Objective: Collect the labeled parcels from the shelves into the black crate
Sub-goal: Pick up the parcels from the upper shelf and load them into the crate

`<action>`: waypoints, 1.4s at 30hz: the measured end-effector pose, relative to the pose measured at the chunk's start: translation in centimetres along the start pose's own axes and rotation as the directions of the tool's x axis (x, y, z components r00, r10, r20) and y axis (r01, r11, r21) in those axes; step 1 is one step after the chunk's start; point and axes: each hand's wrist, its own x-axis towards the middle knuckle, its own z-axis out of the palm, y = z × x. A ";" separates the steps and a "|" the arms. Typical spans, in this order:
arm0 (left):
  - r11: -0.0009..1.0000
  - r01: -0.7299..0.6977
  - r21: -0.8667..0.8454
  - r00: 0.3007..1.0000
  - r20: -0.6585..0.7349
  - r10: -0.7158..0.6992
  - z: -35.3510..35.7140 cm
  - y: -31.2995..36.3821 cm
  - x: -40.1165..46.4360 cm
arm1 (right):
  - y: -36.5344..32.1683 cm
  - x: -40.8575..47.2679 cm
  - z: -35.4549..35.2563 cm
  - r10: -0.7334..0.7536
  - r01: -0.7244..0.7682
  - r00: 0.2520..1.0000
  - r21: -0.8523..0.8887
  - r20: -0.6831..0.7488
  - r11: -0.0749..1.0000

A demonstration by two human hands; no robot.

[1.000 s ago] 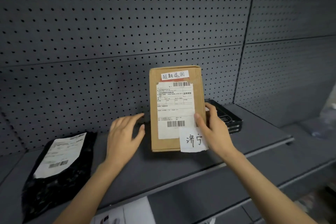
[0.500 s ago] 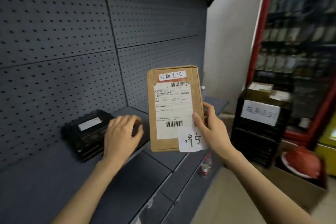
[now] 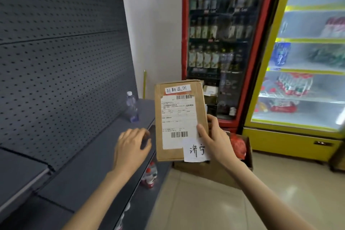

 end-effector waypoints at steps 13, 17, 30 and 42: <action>0.984 -0.111 -0.140 0.992 0.042 0.118 17.2 -0.7 18.8 | 11.8 18.1 -0.1 0.134 -0.137 0.985 -0.016 -0.109 0.990; 0.973 -0.138 -0.184 0.988 0.048 0.149 22.4 -1.0 26.6 | 14.5 26.2 0.0 0.161 -0.175 0.977 -0.089 -0.143 0.981; 0.946 -0.210 -0.248 0.960 0.132 0.248 39.8 1.1 45.3 | 26.9 45.3 -0.8 0.262 -0.287 0.944 -0.110 -0.199 0.952; 0.955 -0.126 -0.270 0.934 0.293 0.206 54.0 3.3 58.0 | 40.2 61.4 -1.0 0.389 -0.408 0.905 -0.096 -0.171 0.908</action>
